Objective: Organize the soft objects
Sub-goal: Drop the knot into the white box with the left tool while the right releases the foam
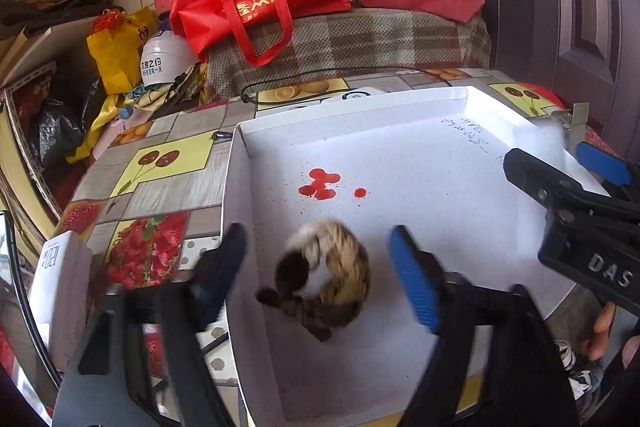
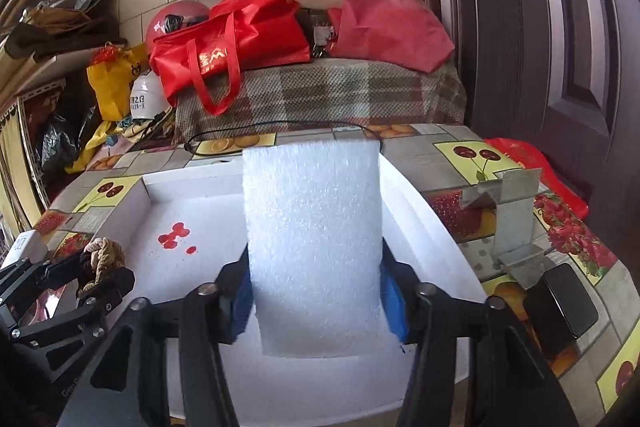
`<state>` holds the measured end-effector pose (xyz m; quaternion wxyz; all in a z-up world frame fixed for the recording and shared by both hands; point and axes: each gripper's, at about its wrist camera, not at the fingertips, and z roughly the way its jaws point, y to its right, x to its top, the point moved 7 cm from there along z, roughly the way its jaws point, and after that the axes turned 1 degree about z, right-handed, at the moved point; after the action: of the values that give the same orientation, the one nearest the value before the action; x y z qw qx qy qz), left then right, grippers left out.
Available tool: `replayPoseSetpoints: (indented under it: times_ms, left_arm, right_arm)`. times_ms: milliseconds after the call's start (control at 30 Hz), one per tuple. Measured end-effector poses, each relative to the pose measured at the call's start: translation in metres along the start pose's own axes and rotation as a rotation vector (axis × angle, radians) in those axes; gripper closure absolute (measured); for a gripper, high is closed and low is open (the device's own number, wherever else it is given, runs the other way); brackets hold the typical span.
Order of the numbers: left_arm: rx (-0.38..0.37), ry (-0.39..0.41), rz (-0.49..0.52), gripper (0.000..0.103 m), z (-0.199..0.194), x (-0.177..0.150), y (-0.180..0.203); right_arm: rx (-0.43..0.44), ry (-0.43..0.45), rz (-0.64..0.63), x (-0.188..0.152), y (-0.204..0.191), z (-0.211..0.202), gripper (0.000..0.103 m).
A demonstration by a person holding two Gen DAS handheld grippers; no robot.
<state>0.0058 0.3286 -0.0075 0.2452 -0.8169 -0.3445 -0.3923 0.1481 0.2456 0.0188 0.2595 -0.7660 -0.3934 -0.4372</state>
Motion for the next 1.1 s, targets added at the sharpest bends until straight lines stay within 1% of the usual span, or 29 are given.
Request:
replayPoseSetpoints:
  times_ms: [33,100,267,367,433,500,700,867,967,1100]
  left_arm:
    - [0.006,0.009,0.001,0.0,-0.002,0.0,0.0]
    - [0.014,0.028,0.001,0.0,-0.007,0.001,0.0]
    - [0.025,0.045,-0.016,0.0,-0.011,0.002,-0.005]
    - [0.033,0.064,-0.048,0.0,-0.014,0.003,-0.012]
    - [0.03,0.091,-0.079,0.0,-0.02,0.004,-0.018]
    - [0.034,0.111,-0.108,0.0,-0.025,0.002,-0.024]
    - [0.038,0.125,-0.151,0.0,-0.037,-0.006,-0.037]
    - [0.05,0.145,-0.157,0.0,-0.052,-0.016,-0.045]
    - [0.052,0.144,-0.158,0.0,-0.06,-0.023,-0.049]
    - [0.051,0.13,-0.178,0.0,-0.069,-0.036,-0.059]
  right_arm:
    - [-0.006,0.015,0.006,0.0,0.002,-0.003,0.0]
    - [-0.006,0.038,0.011,0.001,0.003,-0.009,0.0]
    - [-0.023,0.051,-0.002,0.003,0.001,-0.012,0.0]
    - [-0.033,0.089,0.006,0.005,0.004,-0.019,0.0]
    - [-0.033,0.123,0.024,0.007,0.007,-0.025,0.0]
    - [-0.052,0.141,0.04,0.007,0.012,-0.031,0.0]
    - [-0.105,0.157,0.054,-0.001,0.022,-0.049,0.0]
    - [-0.131,0.179,0.05,-0.009,0.026,-0.067,0.0]
    - [-0.152,0.184,0.049,-0.013,0.029,-0.077,0.0]
    - [-0.156,0.185,0.064,-0.02,0.033,-0.091,0.0]
